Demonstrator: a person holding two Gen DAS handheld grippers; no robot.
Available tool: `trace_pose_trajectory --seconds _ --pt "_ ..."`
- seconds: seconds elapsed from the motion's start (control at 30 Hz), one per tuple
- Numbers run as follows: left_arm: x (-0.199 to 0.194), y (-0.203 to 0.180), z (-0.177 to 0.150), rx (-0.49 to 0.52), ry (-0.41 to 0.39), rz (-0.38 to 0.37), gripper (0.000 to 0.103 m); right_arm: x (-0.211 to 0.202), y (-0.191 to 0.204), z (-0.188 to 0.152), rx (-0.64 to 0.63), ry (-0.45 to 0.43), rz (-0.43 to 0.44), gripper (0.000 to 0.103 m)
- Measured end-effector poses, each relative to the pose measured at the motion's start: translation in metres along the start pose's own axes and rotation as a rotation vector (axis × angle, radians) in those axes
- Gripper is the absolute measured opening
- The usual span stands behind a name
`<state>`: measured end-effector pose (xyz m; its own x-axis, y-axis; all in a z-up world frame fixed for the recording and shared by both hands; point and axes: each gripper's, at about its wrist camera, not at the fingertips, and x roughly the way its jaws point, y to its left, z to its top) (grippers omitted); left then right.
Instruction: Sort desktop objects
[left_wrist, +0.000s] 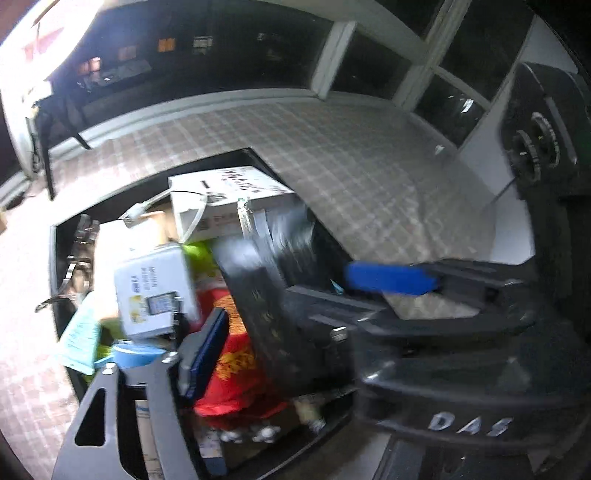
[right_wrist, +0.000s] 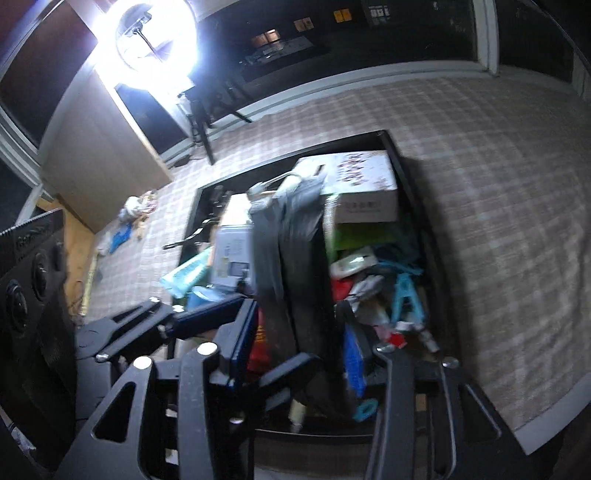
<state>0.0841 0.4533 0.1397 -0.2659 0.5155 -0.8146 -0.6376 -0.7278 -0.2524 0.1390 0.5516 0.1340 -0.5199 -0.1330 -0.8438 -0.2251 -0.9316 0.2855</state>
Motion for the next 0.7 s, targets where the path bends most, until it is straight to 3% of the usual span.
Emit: trace_pose_trajectory --seconds 0.07,0.37,0.7 --pt "-0.002 0.006 -0.001 -0.018 -0.002 0.016 0.073 -0.004 -0.003 0.001 0.009 -0.018 -0.034 0.061" --pt "-0.023 0.035 -0.008 -0.075 -0.033 0.099 0.073 -0.011 0.0 0.001 0.005 -0.056 -0.042 0.061" --pt "-0.064 0.074 -0.028 -0.11 -0.081 0.221 0.074 -0.009 0.045 -0.003 -0.064 -0.093 -0.061 0.061"
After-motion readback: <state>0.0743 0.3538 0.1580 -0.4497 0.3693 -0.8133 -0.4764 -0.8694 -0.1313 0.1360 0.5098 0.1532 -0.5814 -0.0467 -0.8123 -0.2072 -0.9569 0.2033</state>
